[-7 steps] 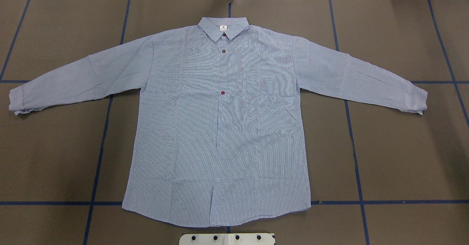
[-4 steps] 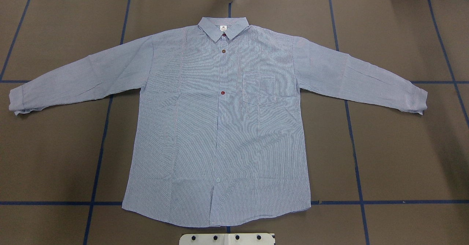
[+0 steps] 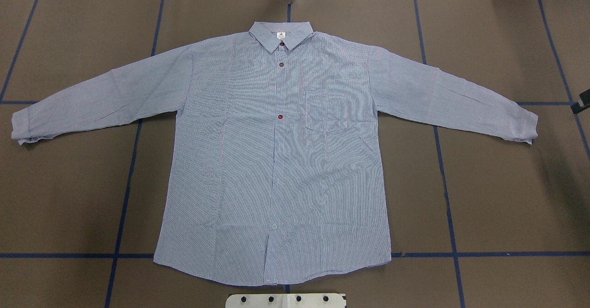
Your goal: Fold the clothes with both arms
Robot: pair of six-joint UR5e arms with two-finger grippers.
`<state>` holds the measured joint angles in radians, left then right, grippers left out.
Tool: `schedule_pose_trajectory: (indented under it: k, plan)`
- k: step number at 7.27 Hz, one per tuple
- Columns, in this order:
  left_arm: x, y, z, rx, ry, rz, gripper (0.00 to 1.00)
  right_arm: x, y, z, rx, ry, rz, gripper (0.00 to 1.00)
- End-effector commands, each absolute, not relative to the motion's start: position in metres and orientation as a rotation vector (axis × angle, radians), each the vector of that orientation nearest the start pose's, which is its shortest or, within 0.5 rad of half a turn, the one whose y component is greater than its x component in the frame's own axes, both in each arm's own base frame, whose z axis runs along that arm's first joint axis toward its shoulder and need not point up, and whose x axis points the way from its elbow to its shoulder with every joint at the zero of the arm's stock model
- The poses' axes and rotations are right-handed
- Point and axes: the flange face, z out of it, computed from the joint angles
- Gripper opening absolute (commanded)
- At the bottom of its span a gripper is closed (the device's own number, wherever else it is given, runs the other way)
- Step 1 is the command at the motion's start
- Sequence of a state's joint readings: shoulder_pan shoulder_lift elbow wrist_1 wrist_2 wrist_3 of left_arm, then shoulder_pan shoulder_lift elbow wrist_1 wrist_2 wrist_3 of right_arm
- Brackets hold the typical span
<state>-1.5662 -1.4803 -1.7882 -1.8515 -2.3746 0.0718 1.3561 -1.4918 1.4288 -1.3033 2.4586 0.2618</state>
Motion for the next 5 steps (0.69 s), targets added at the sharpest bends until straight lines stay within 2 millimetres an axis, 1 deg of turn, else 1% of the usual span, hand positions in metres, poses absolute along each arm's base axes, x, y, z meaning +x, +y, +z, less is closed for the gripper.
schedule_pose_trajectory:
  k: [1,2,5]
  plan:
    - [-0.059,-0.470,0.561,0.409,0.782,0.233,0.99,-0.122,-0.555,0.667,0.051,-0.831,0.101,0.95]
    - [-0.059,-0.469,0.562,0.408,0.781,0.232,0.99,-0.139,-0.552,0.668,0.053,-0.831,0.161,0.94]
    - [-0.059,-0.470,0.563,0.405,0.782,0.233,0.99,-0.138,-0.540,0.678,-0.016,-0.843,0.249,0.94]
